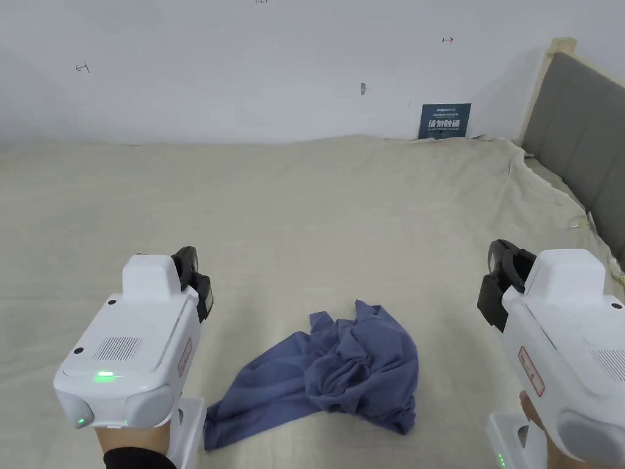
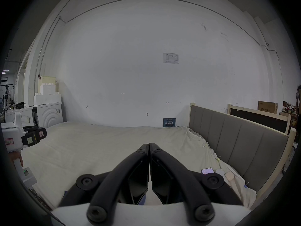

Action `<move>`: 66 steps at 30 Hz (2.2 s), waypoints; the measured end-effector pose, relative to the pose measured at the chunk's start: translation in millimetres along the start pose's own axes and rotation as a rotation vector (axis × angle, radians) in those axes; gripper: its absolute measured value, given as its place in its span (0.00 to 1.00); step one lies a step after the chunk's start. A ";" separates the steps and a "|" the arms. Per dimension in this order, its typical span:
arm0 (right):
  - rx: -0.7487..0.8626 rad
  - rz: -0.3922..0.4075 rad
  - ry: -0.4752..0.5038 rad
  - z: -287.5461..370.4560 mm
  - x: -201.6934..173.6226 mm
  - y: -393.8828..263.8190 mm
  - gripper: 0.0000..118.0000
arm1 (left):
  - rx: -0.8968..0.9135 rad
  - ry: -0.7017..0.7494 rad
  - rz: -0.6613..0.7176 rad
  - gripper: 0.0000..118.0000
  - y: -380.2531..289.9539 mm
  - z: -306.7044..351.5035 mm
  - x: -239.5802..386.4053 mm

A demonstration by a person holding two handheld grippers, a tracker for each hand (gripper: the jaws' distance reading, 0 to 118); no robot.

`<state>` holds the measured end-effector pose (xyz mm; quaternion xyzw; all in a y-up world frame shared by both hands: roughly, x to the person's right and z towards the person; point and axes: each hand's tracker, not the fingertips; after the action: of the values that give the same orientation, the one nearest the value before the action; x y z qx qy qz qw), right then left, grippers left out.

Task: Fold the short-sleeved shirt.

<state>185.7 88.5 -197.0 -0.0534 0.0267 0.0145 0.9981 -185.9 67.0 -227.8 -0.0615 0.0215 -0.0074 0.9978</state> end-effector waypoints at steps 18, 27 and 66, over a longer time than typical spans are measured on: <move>-0.046 -0.007 0.009 -7.3 -0.7 -15.1 0.00 | -0.699 -0.096 0.113 0.00 -102.2 -61.2 1.1; -0.082 -0.012 0.011 -12.0 0.3 -25.4 0.00 | -0.851 -0.074 0.146 0.53 -154.2 -58.6 0.8; -0.725 -0.112 0.096 -250.0 15.2 -144.1 0.75 | -0.714 -0.167 0.227 0.00 -117.0 -63.4 -27.4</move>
<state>192.6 -81.2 -430.8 -0.4054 0.0635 -0.0341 0.9113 -217.5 -56.4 -275.1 -0.4026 -0.0521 0.1160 0.9065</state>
